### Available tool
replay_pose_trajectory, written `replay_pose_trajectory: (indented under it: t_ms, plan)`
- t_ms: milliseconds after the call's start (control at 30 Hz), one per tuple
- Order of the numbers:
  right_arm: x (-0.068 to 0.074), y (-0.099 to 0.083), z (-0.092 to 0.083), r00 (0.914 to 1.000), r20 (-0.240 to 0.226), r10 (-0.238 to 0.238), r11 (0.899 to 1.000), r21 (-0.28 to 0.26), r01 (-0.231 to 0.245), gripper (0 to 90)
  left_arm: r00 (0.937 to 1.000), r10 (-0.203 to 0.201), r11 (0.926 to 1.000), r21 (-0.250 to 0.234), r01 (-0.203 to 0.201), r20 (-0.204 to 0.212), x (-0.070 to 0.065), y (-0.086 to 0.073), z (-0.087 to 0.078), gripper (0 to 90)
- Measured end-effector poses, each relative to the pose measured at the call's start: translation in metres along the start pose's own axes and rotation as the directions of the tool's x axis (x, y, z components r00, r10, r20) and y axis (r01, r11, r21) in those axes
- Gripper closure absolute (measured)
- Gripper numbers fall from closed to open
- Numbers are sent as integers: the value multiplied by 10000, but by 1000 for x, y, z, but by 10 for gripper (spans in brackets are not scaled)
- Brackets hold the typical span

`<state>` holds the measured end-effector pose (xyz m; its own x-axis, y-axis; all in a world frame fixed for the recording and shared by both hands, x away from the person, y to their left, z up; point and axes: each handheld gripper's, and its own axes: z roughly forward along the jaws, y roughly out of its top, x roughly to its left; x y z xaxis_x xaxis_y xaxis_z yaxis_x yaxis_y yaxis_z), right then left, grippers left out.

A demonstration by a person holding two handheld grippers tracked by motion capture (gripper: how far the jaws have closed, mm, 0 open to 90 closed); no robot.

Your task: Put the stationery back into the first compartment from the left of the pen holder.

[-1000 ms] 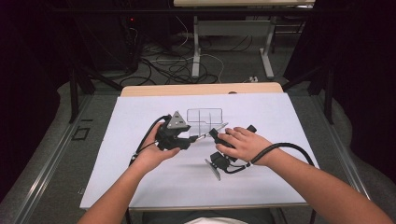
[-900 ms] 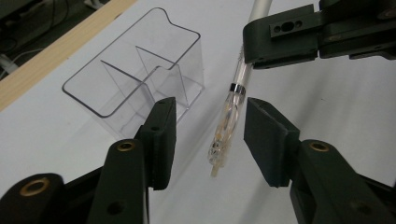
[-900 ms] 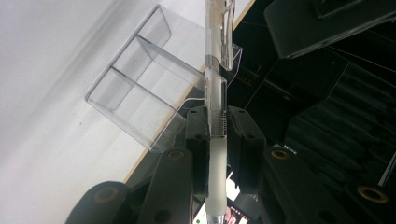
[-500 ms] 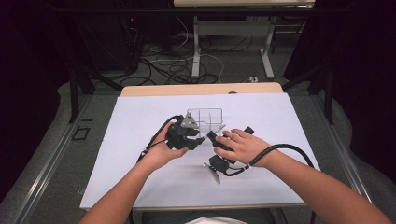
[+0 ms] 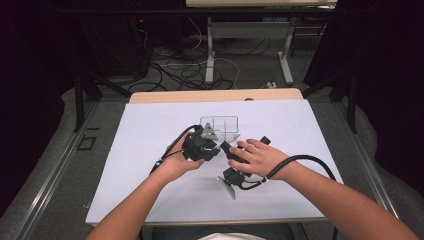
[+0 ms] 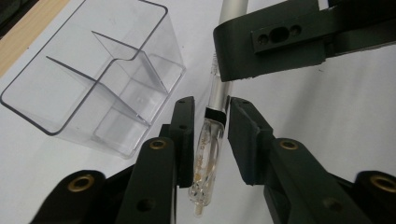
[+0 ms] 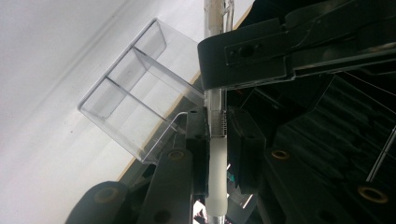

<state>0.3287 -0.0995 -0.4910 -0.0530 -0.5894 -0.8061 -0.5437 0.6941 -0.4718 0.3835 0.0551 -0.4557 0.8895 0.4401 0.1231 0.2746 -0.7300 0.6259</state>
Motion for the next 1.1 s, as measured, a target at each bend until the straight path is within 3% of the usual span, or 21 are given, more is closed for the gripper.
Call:
replay_pose_trajectory:
  t_ms: [133, 400, 700, 933, 1067, 1100]
  plan:
    - [-1, 2, 0, 10000, 25, -4, 10000, -69, 5, 791, 10000, 4, 10000, 37, -4, 12, -2, 0, 3, 757]
    - [-1, 3, 1, 10000, 24, 13, 10000, -63, -13, 790, 9988, 468, 9987, 205, -466, -120, -4, 1, 4, 790]
    - [-2, 3, 2, 10000, -28, 19, 9998, -179, -19, 784, 9989, 478, 9986, 230, -478, 11, -3, 0, 3, 795]
    - [-2, 2, 2, 9990, 385, 219, 9997, -137, -213, 675, 10000, 62, 9999, 97, -62, -52, 1, -2, 3, 796]
    - [-4, -1, 0, 9965, 282, 788, 9968, -161, -784, 614, 9998, -175, 9998, -65, 174, -42, 4, -2, 2, 796]
    - [-5, -2, 1, 9948, 291, 973, 9946, -384, -961, 591, 9998, -212, 9998, -36, 212, -9, 5, -3, 0, 796]
